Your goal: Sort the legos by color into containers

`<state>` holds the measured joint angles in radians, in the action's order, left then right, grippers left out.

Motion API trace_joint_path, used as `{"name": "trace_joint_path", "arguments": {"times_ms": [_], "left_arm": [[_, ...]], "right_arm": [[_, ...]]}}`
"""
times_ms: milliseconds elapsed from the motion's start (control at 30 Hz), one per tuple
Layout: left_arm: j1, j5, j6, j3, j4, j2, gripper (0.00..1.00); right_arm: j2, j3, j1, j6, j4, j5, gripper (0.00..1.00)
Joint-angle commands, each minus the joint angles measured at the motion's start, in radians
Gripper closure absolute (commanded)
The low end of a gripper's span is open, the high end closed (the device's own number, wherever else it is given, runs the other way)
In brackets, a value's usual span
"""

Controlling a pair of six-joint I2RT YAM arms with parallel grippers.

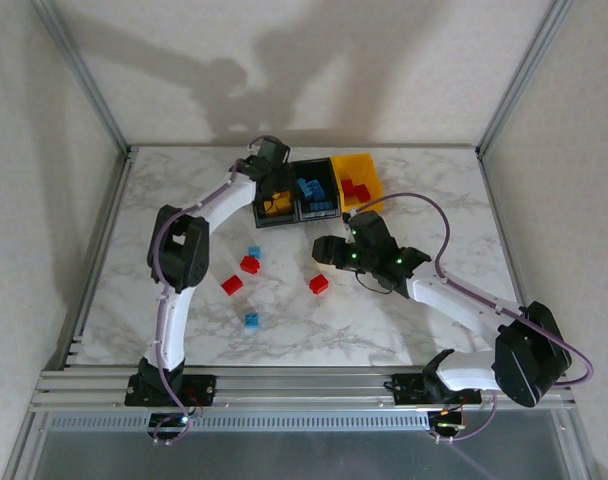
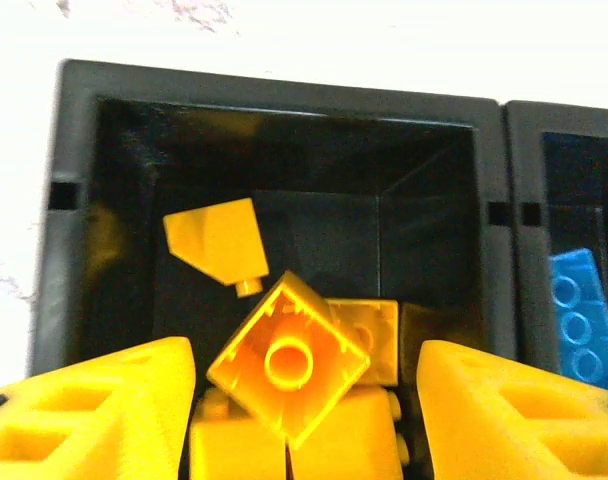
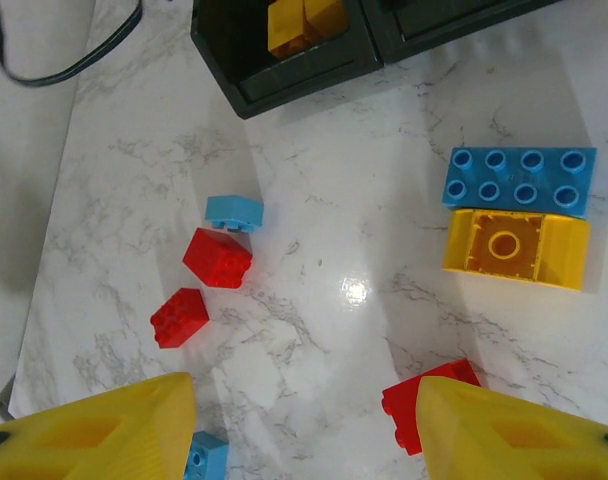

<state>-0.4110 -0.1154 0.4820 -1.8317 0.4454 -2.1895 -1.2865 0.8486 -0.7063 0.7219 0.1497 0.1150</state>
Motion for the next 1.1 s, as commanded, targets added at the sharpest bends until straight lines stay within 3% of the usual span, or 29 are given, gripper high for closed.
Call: {"name": "trace_joint_path", "arguments": {"times_ms": [0,300,633,1067], "left_arm": [[-0.011,0.003,0.009,0.078,-0.010,0.150,0.40],[-0.054,0.000,0.019,0.376,-0.046,0.443,0.40],[-0.157,0.005,0.125,0.785,-0.121,0.826,0.39],[-0.201,0.042,0.225,1.057,-0.132,1.103,0.36]], "right_arm": [[0.042,-0.006,0.007,0.009,0.031,-0.036,0.40],[0.117,0.012,0.007,0.004,0.136,-0.129,0.39],[0.081,0.045,0.052,-0.018,0.189,-0.199,0.39],[-0.036,0.096,0.028,-0.018,0.224,-0.210,0.37]]}}
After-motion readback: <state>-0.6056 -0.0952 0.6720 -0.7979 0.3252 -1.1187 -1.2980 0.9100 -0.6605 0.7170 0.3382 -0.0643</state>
